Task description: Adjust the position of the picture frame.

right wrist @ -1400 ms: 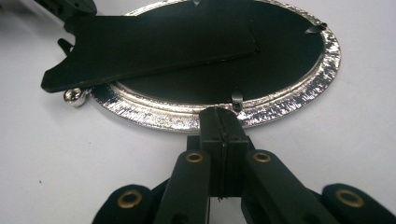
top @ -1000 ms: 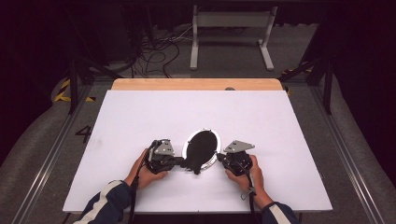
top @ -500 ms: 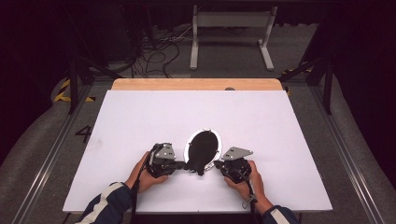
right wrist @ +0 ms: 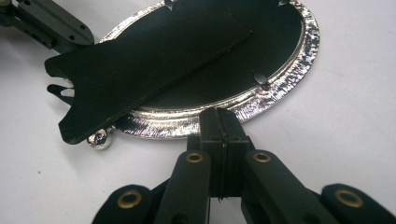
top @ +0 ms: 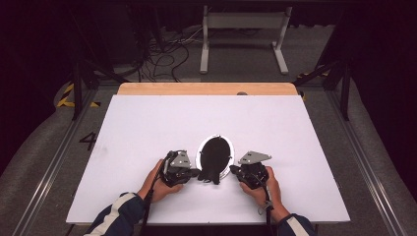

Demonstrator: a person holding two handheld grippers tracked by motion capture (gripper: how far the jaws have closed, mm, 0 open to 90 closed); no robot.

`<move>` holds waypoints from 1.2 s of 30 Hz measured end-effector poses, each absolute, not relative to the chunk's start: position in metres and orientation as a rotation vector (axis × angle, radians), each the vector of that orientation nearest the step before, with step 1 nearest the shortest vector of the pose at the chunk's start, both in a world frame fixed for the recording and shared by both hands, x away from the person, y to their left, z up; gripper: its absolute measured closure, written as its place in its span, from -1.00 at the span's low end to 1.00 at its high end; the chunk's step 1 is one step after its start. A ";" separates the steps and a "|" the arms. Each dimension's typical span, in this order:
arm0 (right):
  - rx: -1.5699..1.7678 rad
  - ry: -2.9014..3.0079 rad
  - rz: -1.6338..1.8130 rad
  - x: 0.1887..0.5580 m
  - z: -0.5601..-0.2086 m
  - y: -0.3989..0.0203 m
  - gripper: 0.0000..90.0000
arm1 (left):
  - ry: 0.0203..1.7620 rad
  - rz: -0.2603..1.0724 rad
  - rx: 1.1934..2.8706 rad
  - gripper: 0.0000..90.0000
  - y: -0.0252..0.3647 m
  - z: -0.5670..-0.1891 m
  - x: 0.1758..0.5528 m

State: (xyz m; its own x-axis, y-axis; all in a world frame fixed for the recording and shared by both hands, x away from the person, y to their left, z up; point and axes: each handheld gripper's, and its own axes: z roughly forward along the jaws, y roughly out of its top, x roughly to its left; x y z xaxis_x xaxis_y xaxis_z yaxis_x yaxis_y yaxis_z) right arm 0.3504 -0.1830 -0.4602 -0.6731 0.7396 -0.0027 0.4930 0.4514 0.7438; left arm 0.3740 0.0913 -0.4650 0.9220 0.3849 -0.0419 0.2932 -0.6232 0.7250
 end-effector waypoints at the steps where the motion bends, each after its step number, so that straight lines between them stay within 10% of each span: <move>1: 1.050 2.380 1.059 0.350 -0.460 -0.183 1.00 | 0.479 0.149 2.284 1.00 0.091 -0.465 0.374; 36: 1.091 2.343 1.041 0.362 -0.460 -0.191 1.00 | 0.463 0.157 2.275 1.00 0.078 -0.466 0.376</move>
State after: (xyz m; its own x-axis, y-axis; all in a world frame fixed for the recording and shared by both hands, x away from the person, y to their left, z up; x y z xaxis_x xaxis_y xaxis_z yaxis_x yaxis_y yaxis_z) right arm 0.3619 -0.1913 -0.4597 -0.6405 0.7679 -0.0088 0.5082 0.4324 0.7448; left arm 0.3761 0.0782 -0.4658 0.9257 0.3768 -0.0337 0.2787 -0.6191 0.7342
